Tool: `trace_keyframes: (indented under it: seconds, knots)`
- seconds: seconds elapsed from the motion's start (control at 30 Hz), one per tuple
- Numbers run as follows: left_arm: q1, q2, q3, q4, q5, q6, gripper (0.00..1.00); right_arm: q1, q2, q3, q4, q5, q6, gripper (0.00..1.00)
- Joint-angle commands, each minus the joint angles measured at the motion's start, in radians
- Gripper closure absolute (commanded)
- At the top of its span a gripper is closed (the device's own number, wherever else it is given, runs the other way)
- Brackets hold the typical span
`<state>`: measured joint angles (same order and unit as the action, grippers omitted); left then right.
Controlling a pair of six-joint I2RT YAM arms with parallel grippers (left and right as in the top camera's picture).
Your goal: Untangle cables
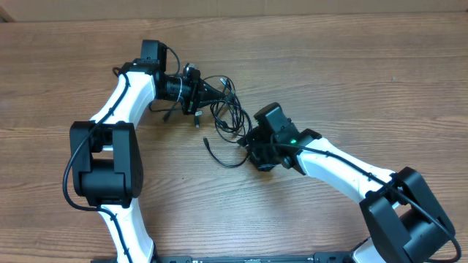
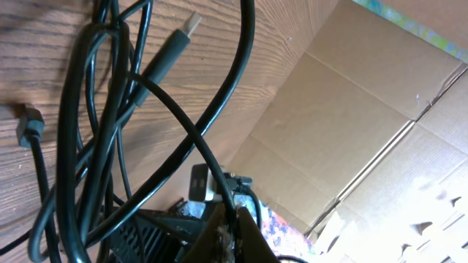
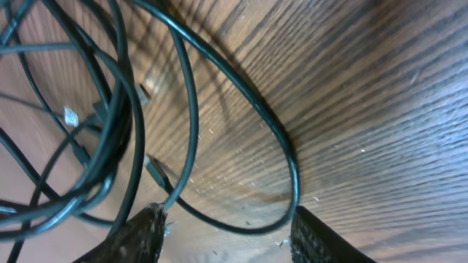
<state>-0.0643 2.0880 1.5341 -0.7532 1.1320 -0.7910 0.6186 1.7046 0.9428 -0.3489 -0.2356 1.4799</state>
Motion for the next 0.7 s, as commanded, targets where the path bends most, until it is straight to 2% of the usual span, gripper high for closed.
trace_keyframes:
  seconds: [0.0,0.43,0.47,0.5,0.57,0.67]
  knots:
    - [-0.005,-0.01,0.015,0.004,0.009,-0.034,0.95,0.025,0.005,-0.007,0.024,0.132,0.157,0.45]
    - [-0.008,-0.01,0.015,0.06,0.01,-0.071,0.96,0.048,0.101,-0.007,0.156,0.157,0.177,0.55]
    - [-0.009,-0.01,0.015,0.061,0.009,-0.07,0.96,0.048,0.103,-0.007,0.166,0.16,0.171,0.63]
    - [-0.009,-0.01,0.015,0.064,0.008,-0.068,0.96,0.048,0.103,-0.007,0.164,0.161,0.169,0.78]
    - [-0.009,-0.01,0.015,0.076,0.0,-0.045,0.96,0.047,0.103,-0.007,0.158,0.16,0.115,0.96]
    - [-0.005,-0.01,0.015,0.08,-0.013,0.025,0.96,0.033,0.098,-0.006,0.159,0.102,-0.091,0.96]
